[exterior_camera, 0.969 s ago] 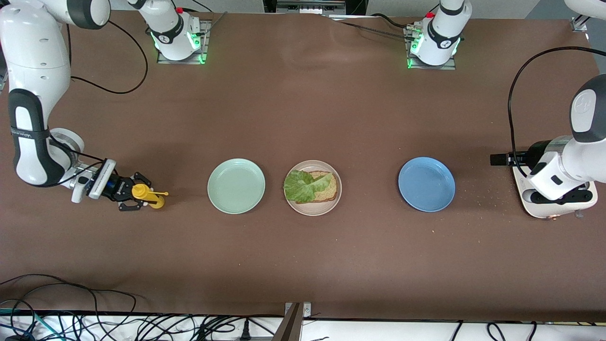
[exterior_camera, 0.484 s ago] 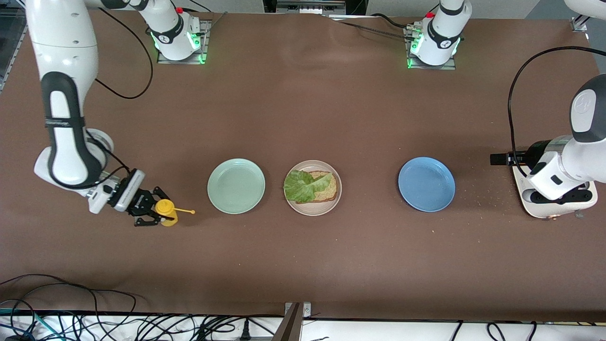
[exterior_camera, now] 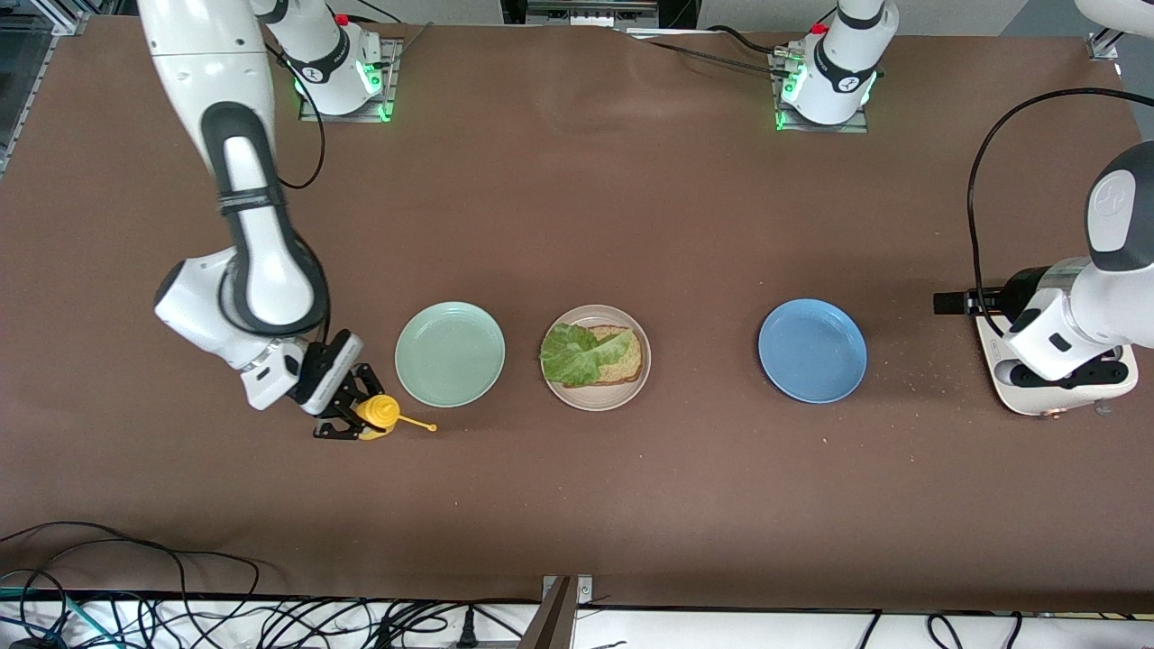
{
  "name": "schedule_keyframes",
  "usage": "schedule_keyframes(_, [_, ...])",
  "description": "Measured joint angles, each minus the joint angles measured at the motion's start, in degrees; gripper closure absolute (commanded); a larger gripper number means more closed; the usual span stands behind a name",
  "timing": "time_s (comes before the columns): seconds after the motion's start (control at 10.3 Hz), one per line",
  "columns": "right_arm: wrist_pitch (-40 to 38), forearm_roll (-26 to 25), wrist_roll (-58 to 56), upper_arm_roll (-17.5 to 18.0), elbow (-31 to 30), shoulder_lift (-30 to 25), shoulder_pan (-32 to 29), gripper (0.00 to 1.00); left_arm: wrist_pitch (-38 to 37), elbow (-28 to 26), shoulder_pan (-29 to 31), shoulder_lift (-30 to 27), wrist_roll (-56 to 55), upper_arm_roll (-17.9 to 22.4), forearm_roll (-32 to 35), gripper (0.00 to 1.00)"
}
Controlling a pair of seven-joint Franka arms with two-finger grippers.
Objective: Make sandwich on beige plate with both arms
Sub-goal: 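Lift the yellow bottle and carry it over the beige plate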
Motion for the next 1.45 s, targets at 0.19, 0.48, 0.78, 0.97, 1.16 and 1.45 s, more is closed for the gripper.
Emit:
schedule_keyframes(0.19, [2.8, -13.8, 17.9, -5.1, 0.1, 0.0, 8.5, 0.98, 0.0, 0.0, 0.0, 0.0, 0.0, 0.0, 0.0, 0.0])
schedule_keyframes(0.48, [3.1, -38.1, 47.2, -10.6, 1.0, 0.4, 18.6, 0.98, 0.0, 0.0, 0.0, 0.0, 0.0, 0.0, 0.0, 0.0])
schedule_keyframes(0.78, [-6.4, -57.8, 68.5, -10.8, 6.3, 3.1, 20.5, 0.98, 0.0, 0.0, 0.0, 0.0, 0.0, 0.0, 0.0, 0.0])
schedule_keyframes(0.97, [-19.0, -67.2, 79.9, -10.8, 14.2, 5.8, 21.7, 0.98, 0.0, 0.0, 0.0, 0.0, 0.0, 0.0, 0.0, 0.0])
schedule_keyframes(1.16, [-27.8, -70.0, 85.7, -10.9, 21.1, 8.9, 23.1, 0.98, -0.1, 0.0, 0.0, 0.0, 0.0, 0.0, 0.0, 0.0])
schedule_keyframes(1.45, [-33.9, -77.5, 95.3, -11.0, 24.0, 11.1, 26.1, 0.98, -0.1, 0.0, 0.0, 0.0, 0.0, 0.0, 0.0, 0.0])
